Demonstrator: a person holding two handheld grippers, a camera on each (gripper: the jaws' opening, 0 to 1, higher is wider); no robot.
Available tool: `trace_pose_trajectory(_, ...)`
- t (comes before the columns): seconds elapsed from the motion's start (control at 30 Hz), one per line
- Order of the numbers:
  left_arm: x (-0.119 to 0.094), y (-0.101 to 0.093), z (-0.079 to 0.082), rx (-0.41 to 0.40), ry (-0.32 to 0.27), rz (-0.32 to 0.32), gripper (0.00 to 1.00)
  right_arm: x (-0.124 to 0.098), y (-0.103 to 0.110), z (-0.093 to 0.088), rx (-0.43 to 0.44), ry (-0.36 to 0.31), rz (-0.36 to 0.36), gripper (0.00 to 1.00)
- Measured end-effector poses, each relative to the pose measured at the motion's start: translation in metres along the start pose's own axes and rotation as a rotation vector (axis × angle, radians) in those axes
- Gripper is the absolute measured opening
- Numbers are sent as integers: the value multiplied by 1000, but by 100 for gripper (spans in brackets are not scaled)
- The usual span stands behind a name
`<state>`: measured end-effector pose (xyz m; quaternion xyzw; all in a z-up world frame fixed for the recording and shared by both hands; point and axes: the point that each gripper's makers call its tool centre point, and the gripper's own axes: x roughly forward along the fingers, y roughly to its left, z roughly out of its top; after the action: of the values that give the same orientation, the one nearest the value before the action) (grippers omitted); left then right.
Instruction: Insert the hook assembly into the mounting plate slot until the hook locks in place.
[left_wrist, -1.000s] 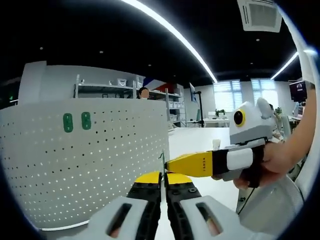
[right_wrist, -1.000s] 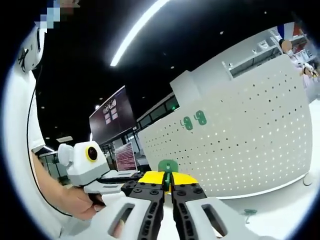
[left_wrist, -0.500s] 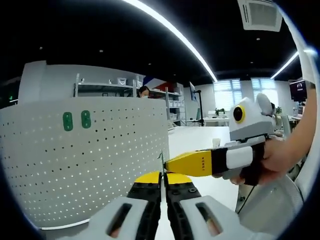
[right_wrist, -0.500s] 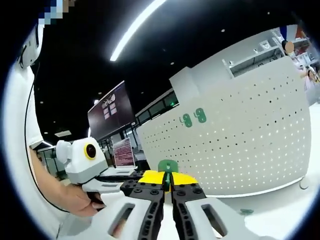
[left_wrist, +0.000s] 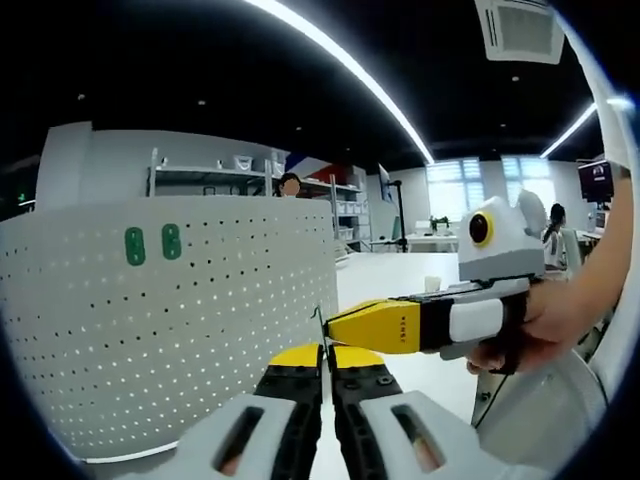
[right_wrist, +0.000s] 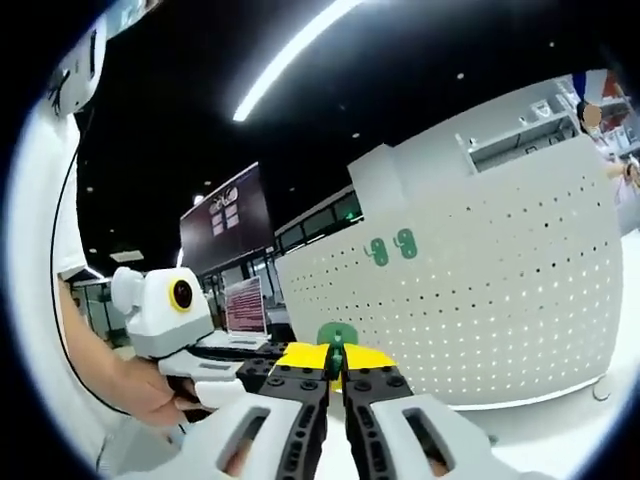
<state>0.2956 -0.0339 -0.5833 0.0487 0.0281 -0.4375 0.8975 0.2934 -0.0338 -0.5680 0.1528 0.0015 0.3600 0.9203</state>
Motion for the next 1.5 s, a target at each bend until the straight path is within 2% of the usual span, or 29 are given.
trace_pose_trajectory(0.1, -1, 0, -2, -2, 9, 2, 1, -1, -2, -4, 43, 18, -20, 0)
trace_pose_trajectory(0.17, -1, 0, -3, -8, 5, 3, 1, -1, -2, -3, 99, 1, -29, 0)
trace_pose_trajectory(0.73, -1, 0, -2, 0, -20, -5, 5, -1, -1, -2, 103, 14, -34, 0)
trace_pose_trajectory(0.8, 0, -1, -3, -4, -15, -13, 15, -1, 0, -3, 96, 20, -35, 0)
trace_pose_trajectory(0.87, 4, -1, -11, -12, 19, -15, 37, -1, 2, -3, 100, 22, -27, 0)
trace_pose_trajectory(0.9, 4, 0, -16, -49, 35, -9, 44, -1, 4, -4, 91, 26, -30, 0)
trace_pose_trajectory(1.03, 3, 2, -23, -65, 52, -3, 56, -3, 1, -5, 96, 25, -32, 0)
trace_pose_trajectory(1.13, 2, 6, -28, -79, 65, 14, 69, -3, 0, -5, 99, 24, -35, 0)
trace_pose_trajectory(1.3, -1, 14, -35, -115, 80, 55, 84, -4, 1, -5, 109, 26, -33, 0)
trace_pose_trajectory(1.5, -1, 16, -34, -109, 84, 63, 83, -3, 1, -4, 106, 25, -35, 0)
